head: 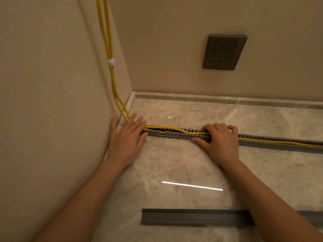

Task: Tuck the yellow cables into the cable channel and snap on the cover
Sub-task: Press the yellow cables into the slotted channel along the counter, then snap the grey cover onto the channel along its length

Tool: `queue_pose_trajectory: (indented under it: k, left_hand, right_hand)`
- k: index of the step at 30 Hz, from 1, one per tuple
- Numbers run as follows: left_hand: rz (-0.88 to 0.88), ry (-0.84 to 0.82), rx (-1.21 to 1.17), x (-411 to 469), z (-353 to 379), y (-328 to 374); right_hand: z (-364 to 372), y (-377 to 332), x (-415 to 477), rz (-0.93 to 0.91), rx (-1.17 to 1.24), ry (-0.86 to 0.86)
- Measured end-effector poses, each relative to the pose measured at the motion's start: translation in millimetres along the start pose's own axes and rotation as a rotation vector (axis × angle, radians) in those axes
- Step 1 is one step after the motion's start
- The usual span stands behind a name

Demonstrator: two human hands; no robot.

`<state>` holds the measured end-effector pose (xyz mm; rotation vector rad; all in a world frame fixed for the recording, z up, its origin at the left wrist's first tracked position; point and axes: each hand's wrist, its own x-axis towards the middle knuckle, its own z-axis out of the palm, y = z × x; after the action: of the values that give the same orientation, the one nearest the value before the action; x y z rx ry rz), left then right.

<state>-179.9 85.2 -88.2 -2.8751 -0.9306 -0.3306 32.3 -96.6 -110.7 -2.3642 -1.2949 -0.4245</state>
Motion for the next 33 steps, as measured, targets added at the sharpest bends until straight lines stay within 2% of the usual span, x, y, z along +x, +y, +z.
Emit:
queue_pose_trajectory:
  k: [6,13,24,27,31,33]
  left_hand:
    - [0.021,0.029,0.035,-3,1,-4]
    - [-0.049,0.008,0.116,-9,9,-3]
    - [-0.112,0.04,-0.007,-12,22,5]
    - [-0.108,0.052,-0.027,-12,22,4]
    - [-0.112,0.05,-0.018,-13,23,3]
    - [-0.115,0.057,-0.035,-14,23,4]
  right_hand:
    - [-1,-1,-1,0.009,-0.009,0.015]
    - [-2,-2,0,0.01,-0.002,-0.008]
    - [-3,-2,2,0.015,0.016,-0.005]
    - [-8,-6,0,0.014,0.075,-0.015]
    - [-26,-24,-12,-0.012,0.226,0.061]
    - [-41,-41,-27,-0.097,0.292,-0.01]
